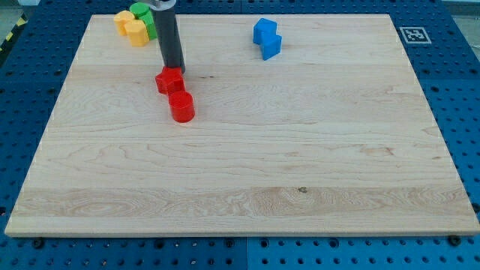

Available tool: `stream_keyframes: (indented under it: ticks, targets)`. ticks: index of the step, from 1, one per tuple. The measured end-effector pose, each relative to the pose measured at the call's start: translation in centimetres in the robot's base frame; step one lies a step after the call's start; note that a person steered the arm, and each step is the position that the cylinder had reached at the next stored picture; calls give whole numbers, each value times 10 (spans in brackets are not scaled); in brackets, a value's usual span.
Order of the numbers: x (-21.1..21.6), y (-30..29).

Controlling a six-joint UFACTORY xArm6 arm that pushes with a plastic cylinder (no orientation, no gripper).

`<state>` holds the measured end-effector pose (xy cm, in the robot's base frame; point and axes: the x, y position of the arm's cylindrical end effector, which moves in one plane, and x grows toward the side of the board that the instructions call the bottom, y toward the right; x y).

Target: Move your arm towards the group of blocks

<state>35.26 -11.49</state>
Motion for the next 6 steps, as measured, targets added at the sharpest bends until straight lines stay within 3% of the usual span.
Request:
stream_keyframes:
  ticks: [2,3,5,6]
  targets:
    - [24,0]
    - [-4,-19]
    - [-48,-133]
    - [-97,-173]
